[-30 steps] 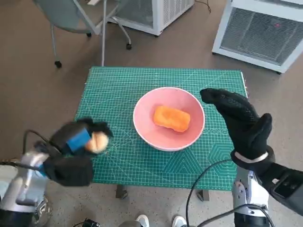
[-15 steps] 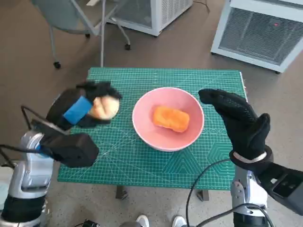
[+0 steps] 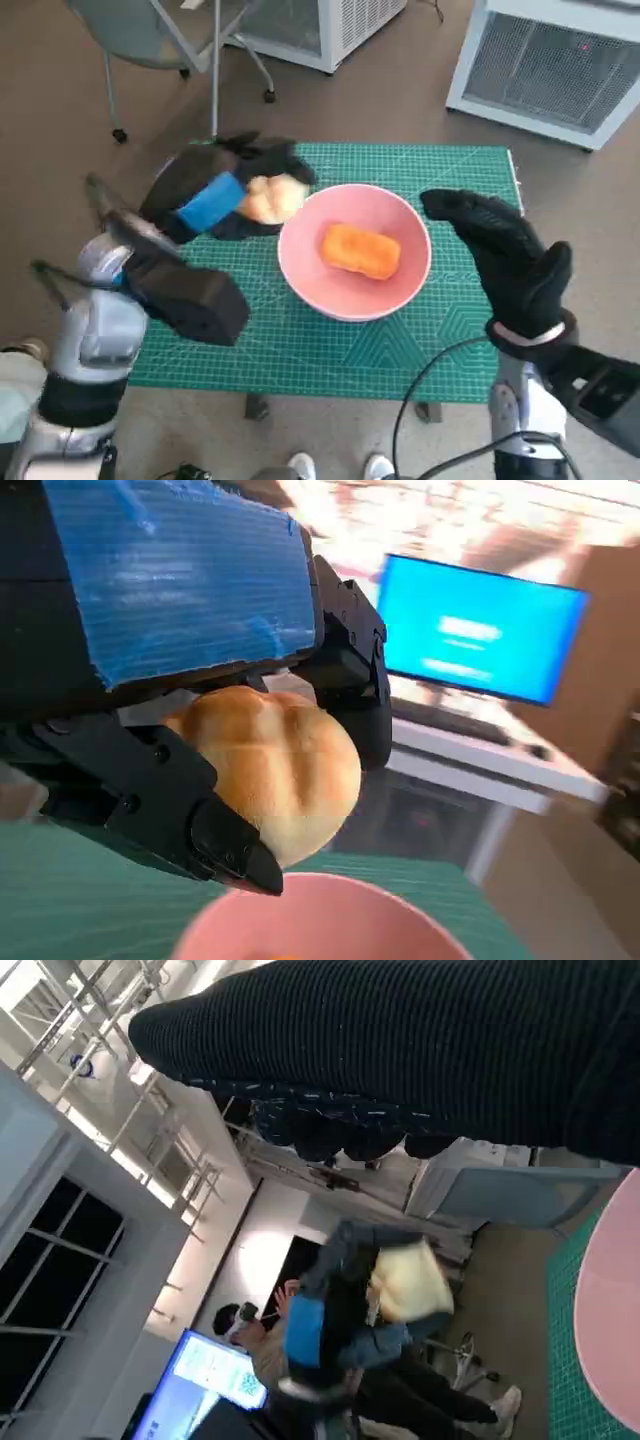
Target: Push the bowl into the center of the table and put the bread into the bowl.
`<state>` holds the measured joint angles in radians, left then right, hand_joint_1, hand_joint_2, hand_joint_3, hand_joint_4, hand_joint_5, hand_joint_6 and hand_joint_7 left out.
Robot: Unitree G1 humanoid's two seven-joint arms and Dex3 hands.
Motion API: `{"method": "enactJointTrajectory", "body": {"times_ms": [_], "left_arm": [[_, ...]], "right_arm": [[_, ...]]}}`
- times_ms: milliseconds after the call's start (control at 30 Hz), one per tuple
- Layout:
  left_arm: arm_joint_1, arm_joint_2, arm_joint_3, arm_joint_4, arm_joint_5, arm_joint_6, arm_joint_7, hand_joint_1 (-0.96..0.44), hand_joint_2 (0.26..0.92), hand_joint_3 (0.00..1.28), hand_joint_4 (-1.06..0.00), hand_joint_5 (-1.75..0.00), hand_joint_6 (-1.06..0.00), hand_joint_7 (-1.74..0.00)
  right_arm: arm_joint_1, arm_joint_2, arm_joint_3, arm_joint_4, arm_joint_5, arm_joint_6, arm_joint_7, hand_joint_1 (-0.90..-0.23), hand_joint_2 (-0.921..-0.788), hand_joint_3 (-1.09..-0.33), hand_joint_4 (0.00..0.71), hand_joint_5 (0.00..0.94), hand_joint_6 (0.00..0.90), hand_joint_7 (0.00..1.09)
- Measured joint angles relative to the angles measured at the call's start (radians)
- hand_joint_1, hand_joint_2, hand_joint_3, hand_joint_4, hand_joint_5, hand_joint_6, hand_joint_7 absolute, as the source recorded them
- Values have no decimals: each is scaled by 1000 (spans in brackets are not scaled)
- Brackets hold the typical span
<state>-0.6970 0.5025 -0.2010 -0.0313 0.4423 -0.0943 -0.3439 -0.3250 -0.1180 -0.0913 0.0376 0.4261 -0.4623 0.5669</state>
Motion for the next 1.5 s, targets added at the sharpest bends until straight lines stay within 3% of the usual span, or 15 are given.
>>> {"method": "enactJointTrajectory", "body": {"times_ms": [367,533,600,667,700,733,800,900,1100,1500], "left_arm": [[-71,-89,-113,132,32,-99,-3,2,908,21,-808,-1039,-665,-1122],[-83,-120,-151,208,51,-148,0,2,908,23,-803,-1092,-673,-1068],[-83,-126,-160,230,55,-164,0,2,914,30,-782,-1118,-651,-1086],[-83,-131,-167,253,55,-177,-1,2,917,101,-695,-1184,-560,-1200],[-83,-133,-170,262,55,-179,-3,21,889,108,-615,-937,-508,-989],[-83,-135,-173,268,55,-179,-9,28,882,105,-607,-807,-511,-872],[-82,-137,-177,278,54,-179,-20,2,866,63,-519,-353,-485,-445],[-75,-137,-182,279,55,-159,-54,-137,852,28,-347,-116,-402,-163],[-57,-121,-186,241,73,-98,-117,-319,848,10,-180,-13,-320,-19],[-50,-70,-141,142,25,-58,-191,-454,857,6,-9,1,-231,0]], "right_arm": [[20,0,-2,-18,-1,-1,-4,-628,-921,-731,0,0,-1,314],[30,0,-3,-26,-3,-1,-10,-628,-921,-731,0,0,-1,314],[32,0,-3,-29,-3,-1,-12,-629,-921,-731,0,0,-1,314],[34,0,-5,-31,-6,-1,-15,-631,-921,-730,1,0,-1,315],[35,0,-6,-33,-7,-1,-17,-632,-921,-730,1,1,-1,315],[36,0,-7,-35,-8,-1,-19,-632,-921,-730,1,1,-1,315],[37,0,-7,-39,-11,-1,-22,-634,-921,-729,1,1,-1,316],[39,0,-7,-44,-19,-1,-26,-635,-921,-729,2,1,-1,316],[39,-3,-11,-52,-20,2,-35,-638,-921,-727,2,1,-1,317],[36,-16,-18,-57,-29,15,-53,-634,-921,-727,3,2,-1,317]]}}
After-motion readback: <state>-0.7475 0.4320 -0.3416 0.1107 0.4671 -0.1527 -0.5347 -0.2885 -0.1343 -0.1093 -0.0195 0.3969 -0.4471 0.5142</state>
